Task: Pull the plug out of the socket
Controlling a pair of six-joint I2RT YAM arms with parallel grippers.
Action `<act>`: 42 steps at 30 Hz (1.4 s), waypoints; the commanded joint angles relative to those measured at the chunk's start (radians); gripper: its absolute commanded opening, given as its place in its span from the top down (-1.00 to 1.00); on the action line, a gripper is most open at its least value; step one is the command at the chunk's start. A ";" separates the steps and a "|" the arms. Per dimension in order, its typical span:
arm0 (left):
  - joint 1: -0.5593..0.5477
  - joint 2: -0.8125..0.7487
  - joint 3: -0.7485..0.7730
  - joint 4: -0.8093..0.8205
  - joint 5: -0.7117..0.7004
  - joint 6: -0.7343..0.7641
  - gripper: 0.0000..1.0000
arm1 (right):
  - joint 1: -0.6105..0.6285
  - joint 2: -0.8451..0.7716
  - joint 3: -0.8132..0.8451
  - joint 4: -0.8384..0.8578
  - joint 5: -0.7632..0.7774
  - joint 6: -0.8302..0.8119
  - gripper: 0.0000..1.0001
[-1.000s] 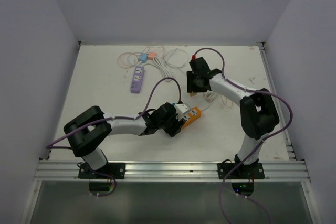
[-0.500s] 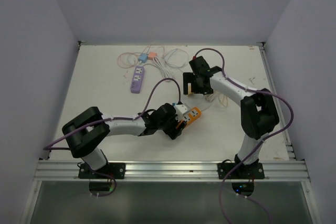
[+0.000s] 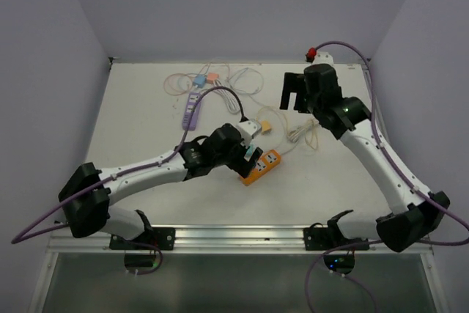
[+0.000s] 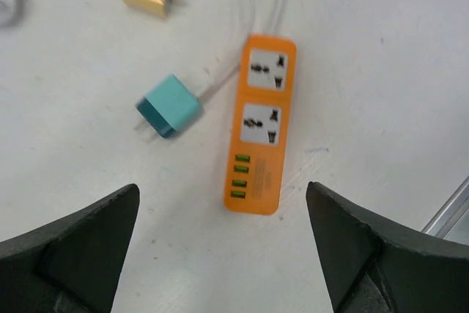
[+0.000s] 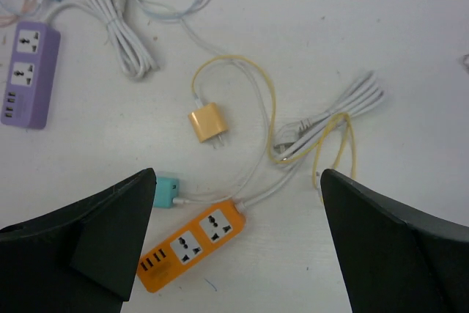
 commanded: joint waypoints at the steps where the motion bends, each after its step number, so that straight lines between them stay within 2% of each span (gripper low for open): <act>1: 0.037 -0.116 0.152 -0.125 -0.181 -0.042 -0.99 | -0.002 -0.115 0.058 -0.061 0.129 -0.059 -0.98; 6: 0.080 -0.245 0.313 -0.273 -0.392 -0.083 -0.99 | -0.003 -0.279 0.060 -0.116 0.253 -0.087 -0.98; 10: 0.095 -0.431 0.398 -0.372 -0.602 -0.069 -0.99 | -0.003 -0.446 0.015 -0.115 0.330 -0.144 -0.98; 16: 0.095 -0.652 0.519 -0.486 -0.783 -0.020 -0.99 | -0.002 -0.664 -0.003 -0.086 0.397 -0.273 -0.98; 21: 0.095 -0.774 0.570 -0.566 -0.861 -0.012 -0.99 | -0.003 -0.759 -0.023 -0.063 0.410 -0.346 -0.98; 25: 0.095 -0.823 0.601 -0.635 -0.901 -0.028 -0.99 | -0.002 -0.817 -0.052 -0.040 0.357 -0.369 -0.97; 30: 0.095 -0.900 0.555 -0.659 -0.935 -0.052 -0.99 | -0.003 -0.870 -0.092 -0.007 0.330 -0.414 -0.98; 42: 0.094 -0.928 0.502 -0.655 -0.938 -0.071 -0.99 | -0.003 -0.882 -0.106 -0.001 0.308 -0.405 -0.98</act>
